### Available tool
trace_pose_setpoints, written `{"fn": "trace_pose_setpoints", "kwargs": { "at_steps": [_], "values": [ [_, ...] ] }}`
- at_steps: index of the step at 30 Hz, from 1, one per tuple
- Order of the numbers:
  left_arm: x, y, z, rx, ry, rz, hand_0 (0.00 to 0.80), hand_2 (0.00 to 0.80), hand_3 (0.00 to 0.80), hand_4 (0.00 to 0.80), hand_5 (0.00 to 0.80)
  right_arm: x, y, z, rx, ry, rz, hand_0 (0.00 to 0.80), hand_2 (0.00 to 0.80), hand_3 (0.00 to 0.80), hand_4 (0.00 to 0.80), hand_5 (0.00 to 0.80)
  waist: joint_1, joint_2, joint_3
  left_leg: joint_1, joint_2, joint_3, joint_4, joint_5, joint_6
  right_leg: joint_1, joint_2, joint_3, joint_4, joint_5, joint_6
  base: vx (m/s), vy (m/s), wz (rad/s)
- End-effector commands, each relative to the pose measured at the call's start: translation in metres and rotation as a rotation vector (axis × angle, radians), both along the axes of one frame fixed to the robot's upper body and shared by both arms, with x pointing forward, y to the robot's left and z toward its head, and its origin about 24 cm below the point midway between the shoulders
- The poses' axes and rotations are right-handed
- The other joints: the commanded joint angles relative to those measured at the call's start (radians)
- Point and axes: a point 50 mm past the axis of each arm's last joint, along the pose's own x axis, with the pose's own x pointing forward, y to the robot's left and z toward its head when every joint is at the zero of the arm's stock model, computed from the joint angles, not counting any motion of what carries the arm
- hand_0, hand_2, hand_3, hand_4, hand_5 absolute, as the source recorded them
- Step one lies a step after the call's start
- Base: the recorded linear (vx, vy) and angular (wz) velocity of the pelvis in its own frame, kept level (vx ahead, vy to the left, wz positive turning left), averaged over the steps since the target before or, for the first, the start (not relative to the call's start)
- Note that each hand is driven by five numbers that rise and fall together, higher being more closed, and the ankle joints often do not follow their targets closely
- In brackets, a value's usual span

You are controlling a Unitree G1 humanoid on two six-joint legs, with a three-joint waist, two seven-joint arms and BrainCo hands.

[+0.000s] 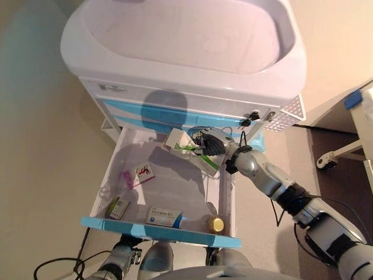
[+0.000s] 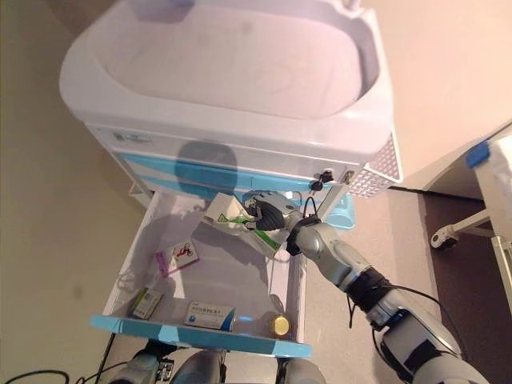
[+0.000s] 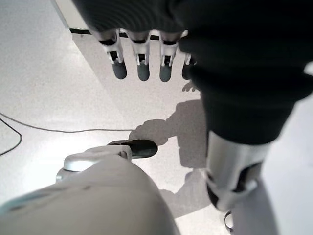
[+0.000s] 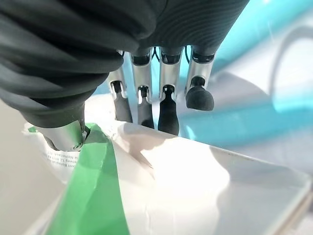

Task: Open the drawer and pick up the medicine

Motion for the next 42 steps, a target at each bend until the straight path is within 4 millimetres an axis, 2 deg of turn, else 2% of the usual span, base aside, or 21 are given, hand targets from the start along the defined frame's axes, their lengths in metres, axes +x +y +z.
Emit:
{"fn": "trace_pose_setpoints", "kwargs": {
  "at_steps": [1, 4, 5, 7, 8, 9, 11, 12, 13, 14, 16, 18, 19, 20, 22, 25, 26, 29, 31, 42],
  "values": [
    [0.002, 0.006, 0.001, 0.006, 0.021, -0.028, 0.000, 0.000, 0.000, 0.000, 0.000, -0.019, 0.018, 0.030, 0.186, 0.073, 0.205, 0.800, 0.800, 0.800, 0.800, 0.800, 0.009, -0.034, -0.038, 0.010, -0.065, 0.025, 0.055, -0.112, 0.046, -0.040, -0.006, 0.033, -0.056, 0.108, 0.040, 0.080, -0.022, -0.08],
    [-0.004, 0.010, 0.000, 0.003, 0.038, -0.025, 0.000, 0.000, 0.000, 0.000, 0.000, -0.026, 0.020, 0.040, 0.237, 0.144, 0.285, 0.800, 0.800, 0.800, 0.800, 0.800, 0.009, -0.039, -0.055, 0.025, -0.060, 0.033, 0.048, -0.115, 0.044, -0.029, -0.002, 0.037, -0.064, 0.108, 0.041, 0.043, -0.011, -0.13],
    [-0.011, 0.016, -0.001, 0.001, 0.057, -0.020, 0.000, 0.000, 0.000, 0.000, 0.000, -0.029, 0.017, 0.056, 0.257, 0.192, 0.354, 0.800, 0.800, 0.800, 0.800, 0.800, 0.007, -0.047, -0.076, 0.038, -0.056, 0.042, 0.042, -0.117, 0.042, -0.015, 0.002, 0.042, -0.072, 0.108, 0.041, 0.061, -0.008, -0.13],
    [-0.017, 0.018, -0.002, -0.009, 0.069, -0.013, 0.000, 0.000, 0.000, 0.000, 0.000, -0.031, 0.014, 0.075, 0.254, 0.208, 0.415, 0.800, 0.800, 0.800, 0.800, 0.800, 0.006, -0.054, -0.093, 0.053, -0.051, 0.048, 0.037, -0.120, 0.040, -0.004, 0.005, 0.046, -0.080, 0.110, 0.042, 0.058, -0.007, -0.10],
    [-0.017, 0.018, -0.002, -0.009, 0.069, -0.013, 0.000, 0.000, 0.000, 0.000, 0.000, -0.031, 0.014, 0.075, 0.254, 0.208, 0.415, 0.800, 0.800, 0.800, 0.800, 0.800, 0.006, -0.053, -0.092, 0.053, -0.051, 0.048, 0.037, -0.120, 0.040, -0.004, 0.005, 0.046, -0.080, 0.110, 0.042, 0.063, -0.007, -0.08],
    [-0.023, 0.020, -0.002, -0.016, 0.082, -0.006, 0.000, 0.000, 0.000, 0.000, 0.000, -0.033, 0.011, 0.093, 0.237, 0.214, 0.460, 0.800, 0.800, 0.800, 0.800, 0.800, 0.004, -0.062, -0.112, 0.066, -0.045, 0.054, 0.032, -0.122, 0.037, 0.007, 0.007, 0.049, -0.086, 0.110, 0.042, 0.067, -0.005, -0.05],
    [-0.025, 0.020, -0.003, -0.021, 0.088, -0.006, 0.000, 0.000, 0.000, 0.000, 0.000, -0.033, 0.008, 0.099, 0.239, 0.215, 0.469, 0.800, 0.800, 0.800, 0.800, 0.800, 0.002, -0.064, -0.119, 0.073, -0.044, 0.056, 0.028, -0.122, 0.036, 0.013, 0.009, 0.048, -0.090, 0.110, 0.043, 0.063, -0.003, -0.14],
    [-0.031, 0.019, -0.005, -0.029, 0.102, -0.003, 0.000, 0.000, 0.000, 0.000, 0.000, -0.032, 0.005, 0.113, 0.238, 0.213, 0.477, 0.800, 0.800, 0.800, 0.800, 0.800, 0.001, -0.071, -0.134, 0.082, -0.040, 0.061, 0.025, -0.124, 0.033, 0.023, 0.011, 0.048, -0.095, 0.109, 0.044, 0.035, 0.000, -0.10],
    [-0.031, 0.019, -0.005, -0.029, 0.102, -0.002, 0.000, 0.000, 0.000, 0.000, 0.000, -0.032, 0.005, 0.113, 0.238, 0.213, 0.478, 0.800, 0.800, 0.800, 0.800, 0.800, 0.001, -0.071, -0.133, 0.083, -0.040, 0.061, 0.025, -0.125, 0.033, 0.024, 0.011, 0.048, -0.095, 0.109, 0.044, 0.071, -0.005, -0.06],
    [-0.036, 0.018, -0.006, -0.037, 0.115, 0.001, 0.000, 0.000, 0.000, 0.000, 0.000, -0.028, 0.003, 0.124, 0.217, 0.190, 0.469, 0.800, 0.800, 0.800, 0.800, 0.800, 0.002, -0.079, -0.145, 0.090, -0.038, 0.064, 0.023, -0.127, 0.032, 0.031, 0.011, 0.050, -0.098, 0.109, 0.043, 0.054, -0.006, -0.05],
    [-0.039, 0.017, -0.007, -0.043, 0.122, 0.007, 0.000, 0.000, 0.000, 0.000, 0.000, -0.020, -0.002, 0.136, 0.187, 0.174, 0.441, 0.800, 0.800, 0.800, 0.800, 0.800, 0.004, -0.087, -0.155, 0.097, -0.037, 0.066, 0.021, -0.129, 0.031, 0.041, 0.013, 0.049, -0.104, 0.109, 0.043, 0.059, -0.003, -0.07],
    [-0.041, 0.016, -0.008, -0.047, 0.127, 0.008, 0.000, 0.000, 0.000, 0.000, 0.000, -0.018, -0.003, 0.139, 0.186, 0.172, 0.438, 0.800, 0.800, 0.800, 0.800, 0.800, 0.004, -0.090, -0.158, 0.100, -0.035, 0.068, 0.021, -0.130, 0.030, 0.044, 0.012, 0.048, -0.105, 0.109, 0.043, 0.037, 0.001, -0.02],
    [-0.044, 0.016, -0.008, -0.050, 0.135, 0.015, 0.000, 0.000, 0.000, 0.000, 0.000, -0.013, -0.005, 0.150, 0.161, 0.147, 0.415, 0.800, 0.800, 0.800, 0.800, 0.800, 0.006, -0.095, -0.162, 0.103, -0.034, 0.068, 0.019, -0.131, 0.029, 0.048, 0.014, 0.047, -0.108, 0.109, 0.044, 0.035, 0.002, -0.01],
    [-0.044, 0.016, -0.008, -0.050, 0.135, 0.015, 0.000, 0.000, 0.000, 0.000, 0.000, -0.013, -0.005, 0.150, 0.161, 0.147, 0.415, 0.800, 0.800, 0.800, 0.800, 0.800, 0.006, -0.095, -0.162, 0.103, -0.034, 0.068, 0.019, -0.131, 0.029, 0.048, 0.014, 0.047, -0.108, 0.109, 0.044, 0.045, 0.004, 0.00],
    [-0.051, 0.018, -0.009, -0.054, 0.155, 0.023, 0.000, 0.000, 0.000, 0.000, 0.000, -0.001, -0.013, 0.166, 0.124, 0.092, 0.347, 0.800, 0.800, 0.800, 0.800, 0.800, 0.010, -0.107, -0.169, 0.103, -0.032, 0.067, 0.019, -0.131, 0.027, 0.049, 0.014, 0.043, -0.109, 0.108, 0.044, 0.034, 0.001, -0.02],
    [-0.055, 0.020, -0.010, -0.054, 0.165, 0.034, 0.000, 0.000, 0.000, 0.000, 0.000, 0.004, -0.018, 0.175, 0.103, 0.063, 0.310, 0.800, 0.800, 0.800, 0.800, 0.800, 0.011, -0.113, -0.168, 0.104, -0.030, 0.064, 0.019, -0.131, 0.026, 0.051, 0.014, 0.041, -0.106, 0.107, 0.044, 0.016, -0.003, 0.01],
    [-0.058, 0.023, -0.009, -0.051, 0.172, 0.043, 0.000, 0.000, 0.000, 0.000, 0.000, 0.013, -0.024, 0.184, 0.077, 0.029, 0.253, 0.800, 0.800, 0.800, 0.800, 0.800, 0.014, -0.121, -0.168, 0.106, -0.031, 0.062, 0.020, -0.132, 0.026, 0.052, 0.014, 0.037, -0.103, 0.105, 0.044, 0.040, -0.011, 0.03],
    [-0.061, 0.026, -0.009, -0.044, 0.180, 0.047, 0.000, 0.000, 0.000, 0.000, 0.000, 0.021, -0.032, 0.191, 0.074, 0.002, 0.194, 0.800, 0.800, 0.800, 0.800, 0.800, 0.017, -0.128, -0.167, 0.107, -0.031, 0.060, 0.020, -0.133, 0.025, 0.054, 0.014, 0.036, -0.102, 0.104, 0.044, 0.025, -0.006, 0.03],
    [-0.065, 0.030, -0.008, -0.036, 0.192, 0.057, 0.000, 0.000, 0.000, 0.000, 0.000, 0.034, -0.045, 0.204, 0.081, -0.062, 0.090, 0.800, 0.800, 0.800, 0.800, 0.800, 0.024, -0.137, -0.164, 0.105, -0.030, 0.055, 0.019, -0.132, 0.025, 0.055, 0.015, 0.030, -0.102, 0.102, 0.043, 0.024, -0.008, 0.07],
    [-0.068, 0.047, -0.003, -0.003, 0.204, 0.073, 0.000, 0.000, 0.000, 0.000, 0.000, 0.069, -0.089, 0.229, 0.057, -0.179, -0.241, 0.800, 0.800, 0.800, 0.800, 0.800, 0.050, -0.157, -0.133, 0.081, -0.030, 0.033, 0.029, -0.129, 0.022, 0.045, 0.016, 0.010, -0.092, 0.094, 0.040, 0.003, -0.002, 0.03]
  ]
}}
